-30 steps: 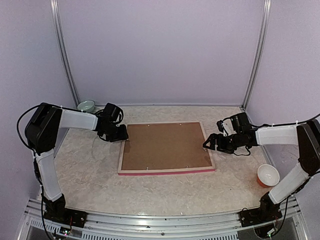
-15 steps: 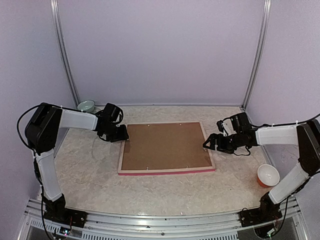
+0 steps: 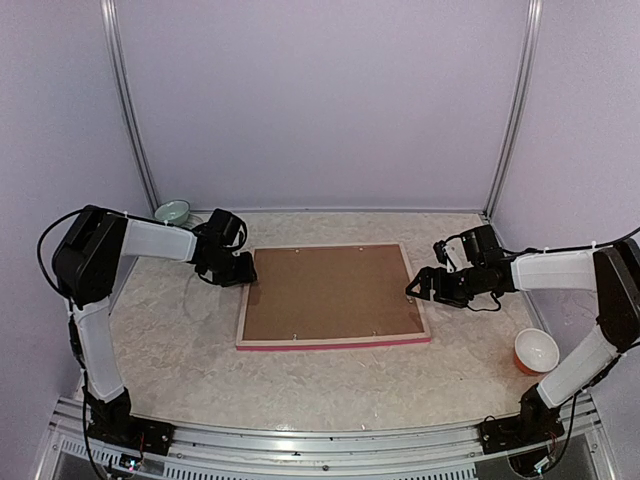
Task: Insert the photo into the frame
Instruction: Press the fastener onto the backboard.
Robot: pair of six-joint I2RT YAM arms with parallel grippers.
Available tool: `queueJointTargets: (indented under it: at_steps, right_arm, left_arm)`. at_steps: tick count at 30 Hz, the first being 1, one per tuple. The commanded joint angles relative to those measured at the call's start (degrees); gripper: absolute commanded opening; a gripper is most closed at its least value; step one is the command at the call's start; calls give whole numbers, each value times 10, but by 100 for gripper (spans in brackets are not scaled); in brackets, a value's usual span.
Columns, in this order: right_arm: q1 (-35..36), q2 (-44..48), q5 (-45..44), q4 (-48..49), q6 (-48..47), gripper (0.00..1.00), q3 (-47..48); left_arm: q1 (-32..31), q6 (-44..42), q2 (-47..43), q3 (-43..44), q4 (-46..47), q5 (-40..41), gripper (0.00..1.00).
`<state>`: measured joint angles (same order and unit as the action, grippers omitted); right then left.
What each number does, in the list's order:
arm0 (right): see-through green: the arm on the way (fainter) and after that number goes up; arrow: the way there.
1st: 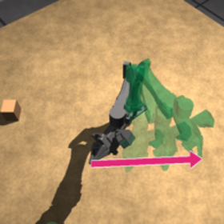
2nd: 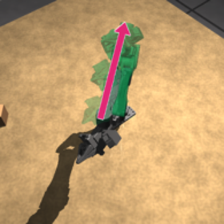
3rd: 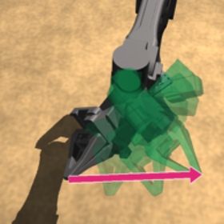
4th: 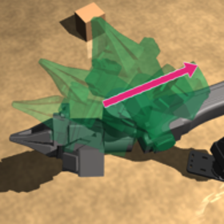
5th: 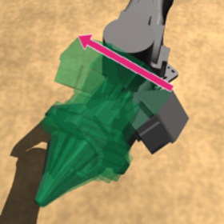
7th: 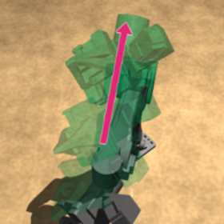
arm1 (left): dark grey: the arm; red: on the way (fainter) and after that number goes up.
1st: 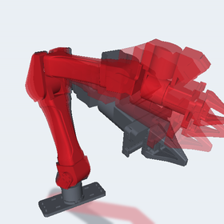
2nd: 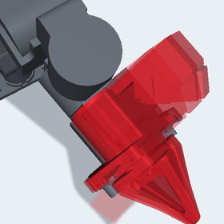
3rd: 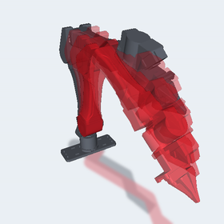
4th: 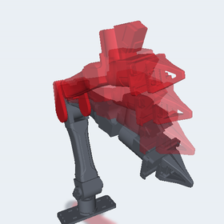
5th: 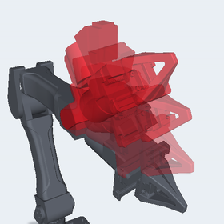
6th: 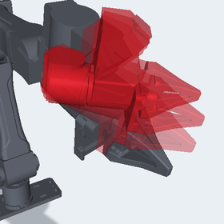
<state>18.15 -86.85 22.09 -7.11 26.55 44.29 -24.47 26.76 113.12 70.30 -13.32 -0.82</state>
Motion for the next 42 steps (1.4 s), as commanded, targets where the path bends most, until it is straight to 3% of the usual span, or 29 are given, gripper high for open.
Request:
queueJointTargets:
  at_steps: [1,6,19,23,29,42]
  right_arm:
    - [-9,2,5,3,0,99,1]
    - [-9,2,5,4,0,99,0]
    - [-9,-1,5,7,1,99,-1]
    - [-9,-2,5,7,2,99,-1]
    - [-9,-6,7,9,2,99,-1]
    - [-9,-5,4,8,2,99,-3]
  left_arm:
    - [2,2,5,-8,2,6,42]
    - [3,2,4,-9,3,6,35]
    - [3,2,5,-10,3,6,32]
    - [4,2,0,-10,5,-1,32]
    - [3,1,-6,-1,9,-7,45]
    - [6,0,16,22,1,5,41]
